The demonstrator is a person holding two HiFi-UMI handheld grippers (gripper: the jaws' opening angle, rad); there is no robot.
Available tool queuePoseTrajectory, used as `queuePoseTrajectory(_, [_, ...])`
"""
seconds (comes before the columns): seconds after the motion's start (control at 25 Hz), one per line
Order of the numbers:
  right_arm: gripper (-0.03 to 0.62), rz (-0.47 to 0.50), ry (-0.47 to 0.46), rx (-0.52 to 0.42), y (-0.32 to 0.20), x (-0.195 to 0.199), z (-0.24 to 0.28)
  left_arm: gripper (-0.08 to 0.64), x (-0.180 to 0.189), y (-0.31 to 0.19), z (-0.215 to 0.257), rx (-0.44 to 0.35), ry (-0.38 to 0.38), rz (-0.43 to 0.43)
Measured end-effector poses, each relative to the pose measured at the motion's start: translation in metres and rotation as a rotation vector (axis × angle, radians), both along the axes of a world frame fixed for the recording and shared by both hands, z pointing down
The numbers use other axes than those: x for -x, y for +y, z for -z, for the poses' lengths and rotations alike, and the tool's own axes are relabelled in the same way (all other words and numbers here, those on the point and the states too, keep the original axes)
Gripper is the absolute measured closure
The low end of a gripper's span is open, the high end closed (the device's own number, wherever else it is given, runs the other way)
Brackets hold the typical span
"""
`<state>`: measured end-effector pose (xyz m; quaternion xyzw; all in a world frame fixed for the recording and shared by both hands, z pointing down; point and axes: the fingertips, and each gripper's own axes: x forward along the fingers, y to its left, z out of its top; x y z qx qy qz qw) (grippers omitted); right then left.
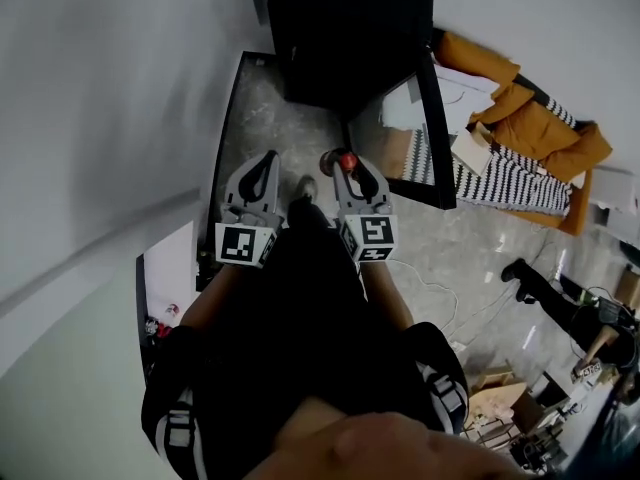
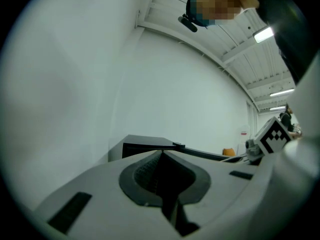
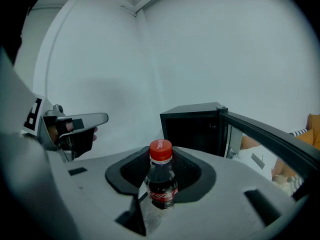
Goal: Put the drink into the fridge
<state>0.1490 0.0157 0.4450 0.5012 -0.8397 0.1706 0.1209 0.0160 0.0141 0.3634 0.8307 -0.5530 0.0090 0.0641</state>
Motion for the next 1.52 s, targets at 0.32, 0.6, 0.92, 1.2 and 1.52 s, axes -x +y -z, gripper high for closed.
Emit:
queuePoseTrajectory(0.32, [0.468,0.022,0.014,-0.002,-0.03,-0.007,-0.014,0.555,-0.008,-0.014,-0.004,0.01,0.002,0.03])
queuePoseTrajectory(0.6, [0.468,0.017,0.018,0.004,-0.052,-0.005,-0.014,0.555,-0.013,-0.04,-0.005,0.001,0.011,0.006])
queuePoseTrajectory(0.92, [0.468,-0.019,0.044,-0.002,-0.092,0.001,-0.026,0.555,-0.008,-0.081,-0.015,0.009,0.014,-0.038])
queuePoseTrajectory(1.2, [0.468,-0.05,0.055,-0.017,-0.133,0.013,-0.034,0.555,0.006,-0.113,-0.025,0.035,-0.005,-0.083])
queuePoseTrajectory(1.52, [0.468,-0.065,0.073,-0.031,-0.177,0.028,-0.048,0.555,0.024,-0.145,-0.035,0.04,-0.011,-0.094])
